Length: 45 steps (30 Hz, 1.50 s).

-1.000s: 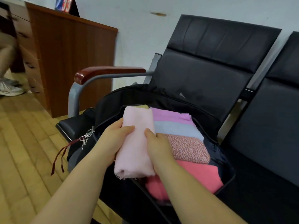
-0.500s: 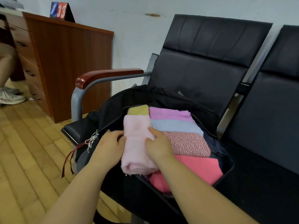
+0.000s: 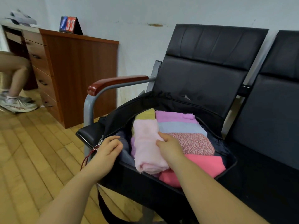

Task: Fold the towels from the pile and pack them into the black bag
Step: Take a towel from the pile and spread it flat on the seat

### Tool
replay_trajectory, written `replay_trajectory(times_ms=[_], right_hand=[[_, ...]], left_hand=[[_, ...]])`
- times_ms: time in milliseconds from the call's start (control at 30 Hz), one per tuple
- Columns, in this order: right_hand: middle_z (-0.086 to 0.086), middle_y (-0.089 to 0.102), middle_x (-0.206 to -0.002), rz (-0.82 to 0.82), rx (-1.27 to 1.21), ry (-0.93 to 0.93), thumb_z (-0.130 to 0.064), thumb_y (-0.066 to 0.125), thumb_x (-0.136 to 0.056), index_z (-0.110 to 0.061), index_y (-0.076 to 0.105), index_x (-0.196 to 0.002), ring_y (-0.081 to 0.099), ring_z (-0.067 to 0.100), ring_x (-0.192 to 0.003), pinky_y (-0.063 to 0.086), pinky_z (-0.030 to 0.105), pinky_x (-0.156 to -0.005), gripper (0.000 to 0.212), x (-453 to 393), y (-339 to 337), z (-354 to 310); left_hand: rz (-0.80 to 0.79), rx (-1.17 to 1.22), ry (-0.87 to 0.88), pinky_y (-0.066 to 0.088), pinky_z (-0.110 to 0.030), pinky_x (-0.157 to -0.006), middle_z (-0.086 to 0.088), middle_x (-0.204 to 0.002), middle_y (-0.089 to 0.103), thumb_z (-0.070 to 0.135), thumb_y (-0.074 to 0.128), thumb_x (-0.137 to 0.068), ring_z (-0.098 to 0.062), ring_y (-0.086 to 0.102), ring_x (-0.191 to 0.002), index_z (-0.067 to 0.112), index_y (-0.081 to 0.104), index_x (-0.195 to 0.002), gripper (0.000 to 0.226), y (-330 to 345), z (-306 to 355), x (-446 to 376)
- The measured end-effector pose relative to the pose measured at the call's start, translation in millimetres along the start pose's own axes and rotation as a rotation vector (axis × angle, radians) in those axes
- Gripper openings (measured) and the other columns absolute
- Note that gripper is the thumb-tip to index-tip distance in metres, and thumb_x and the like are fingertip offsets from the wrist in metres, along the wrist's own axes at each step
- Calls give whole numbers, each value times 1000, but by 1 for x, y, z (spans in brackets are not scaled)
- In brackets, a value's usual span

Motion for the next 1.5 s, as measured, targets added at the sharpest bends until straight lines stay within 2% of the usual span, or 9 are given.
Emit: replay_trajectory(times_ms=[300,433,567,767,833,933,1000,1200,1500], right_hand=[[7,8,-157,-66,362,-38,-11,39,-95,-13,12,-153,36,25,-135,30,30,-107,63,25,26,-16],[7,-15,-159,-75,573,-89,-17,42,-94,-19,-1,-153,6,30,-147,16,43,-118,73,32,23,-36],[8,3,-161,-159,706,-370,-36,31,-102,-20,10,-153,5,29,-147,11,47,-118,57,7,32,-46],[8,-15,-160,-334,875,-231,-49,18,-102,-24,-3,-154,-11,25,-148,-3,44,-118,61,-26,47,-7],[7,-15,-160,-337,860,-244,-49,18,-102,-25,-3,-154,-12,23,-147,-4,43,-117,61,-23,48,-8],[7,-8,-161,-380,784,-249,-47,21,-103,-24,4,-154,-7,23,-148,-2,41,-118,59,-15,38,-17],[4,4,-162,-399,714,-291,-43,28,-103,-23,14,-154,3,20,-148,3,36,-119,56,-4,27,-23],[2,-1,-162,-368,859,-378,-44,27,-103,-27,6,-154,-1,18,-148,-1,37,-119,58,24,26,-6],[2,-14,-160,-399,759,-313,-42,21,-104,-26,-3,-154,-13,16,-147,-9,35,-117,58,25,36,10]], left_hand=[[60,95,4,21,-21,-104,13,-129,41,24,40,-100,-4,37,-123,29,57,-93,19,-13,-2,11],[66,84,14,21,-21,-103,14,-130,41,24,40,-100,-4,37,-124,25,58,-92,20,-13,3,9],[43,66,6,22,-21,-104,14,-131,40,25,39,-100,-4,37,-124,25,57,-93,20,-14,4,10],[-56,22,6,23,-19,-102,16,-134,38,28,40,-99,-3,35,-127,28,55,-88,18,-22,9,11],[-160,-99,29,20,-23,-109,21,-142,29,46,43,-95,-7,22,-140,32,56,-87,21,-24,9,8],[-322,-297,122,0,-31,-117,28,-145,6,98,16,-55,-1,-14,-140,47,55,-84,70,-20,14,12],[-359,-368,141,-5,-29,-116,29,-144,-1,101,6,-45,2,-22,-136,53,52,-83,77,-19,16,17],[-436,-355,122,0,-34,-120,33,-147,-2,78,37,-69,1,-20,-140,47,53,-83,38,-17,12,31],[-364,-128,95,6,-38,-119,42,-132,31,70,62,-69,2,8,-143,33,64,-79,38,-34,21,34]])
Point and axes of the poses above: each hand's wrist, its own x-axis away from the middle knuckle, its own y-axis out of the palm, z = x × y, the point moved 1 cm from there along -x, towards the middle knuckle
